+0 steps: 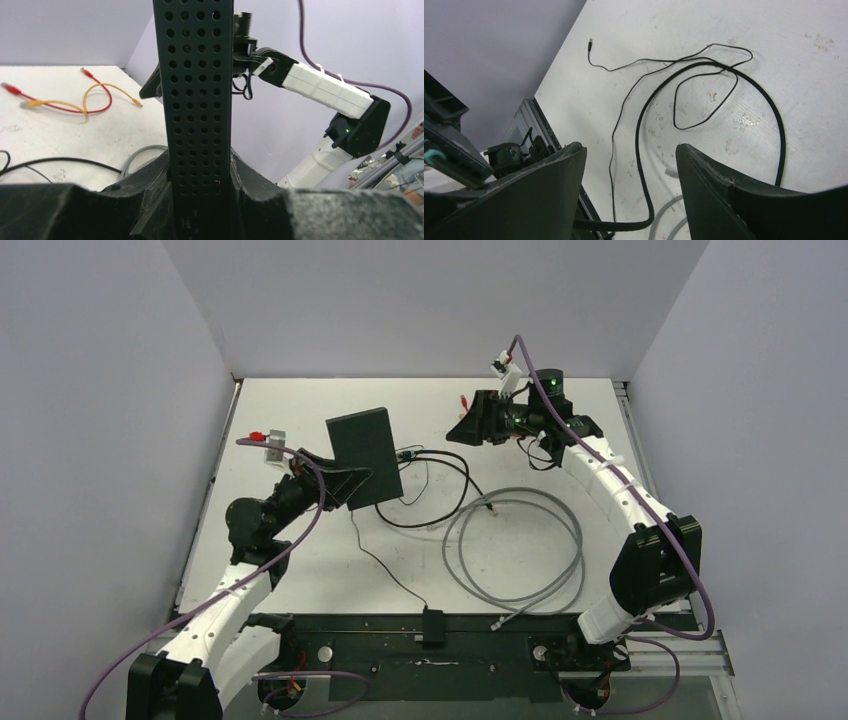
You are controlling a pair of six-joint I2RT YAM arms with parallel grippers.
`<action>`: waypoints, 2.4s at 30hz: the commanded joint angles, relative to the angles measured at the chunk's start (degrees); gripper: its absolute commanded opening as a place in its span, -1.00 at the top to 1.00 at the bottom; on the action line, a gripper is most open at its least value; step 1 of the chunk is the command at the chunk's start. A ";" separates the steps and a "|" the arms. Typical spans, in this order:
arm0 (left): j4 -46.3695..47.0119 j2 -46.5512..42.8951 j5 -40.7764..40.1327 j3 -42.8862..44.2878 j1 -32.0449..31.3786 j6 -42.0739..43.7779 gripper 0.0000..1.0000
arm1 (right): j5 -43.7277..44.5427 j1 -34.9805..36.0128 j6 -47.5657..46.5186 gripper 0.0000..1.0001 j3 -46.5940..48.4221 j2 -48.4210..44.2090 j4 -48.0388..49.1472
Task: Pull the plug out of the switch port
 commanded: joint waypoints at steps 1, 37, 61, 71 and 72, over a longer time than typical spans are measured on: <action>0.93 0.54 -5.53 4.25 -0.05 -2.31 1.00 | -0.62 0.59 6.00 -0.34 3.19 -3.03 7.54; -45.26 -15.56 -35.43 7.06 0.08 28.29 1.00 | 25.79 0.27 -3.37 -0.93 -9.55 13.00 -17.55; -41.78 -16.62 -34.51 5.69 0.07 26.76 1.00 | 34.32 -7.05 8.27 -0.64 -5.21 24.06 -2.64; -41.56 -16.55 -35.40 6.34 0.03 28.11 1.00 | 38.52 -10.29 7.45 -0.20 2.79 30.09 -5.76; -41.85 -16.59 -35.74 6.43 0.03 28.53 1.00 | 38.73 -11.11 7.44 -0.19 3.02 30.21 -5.99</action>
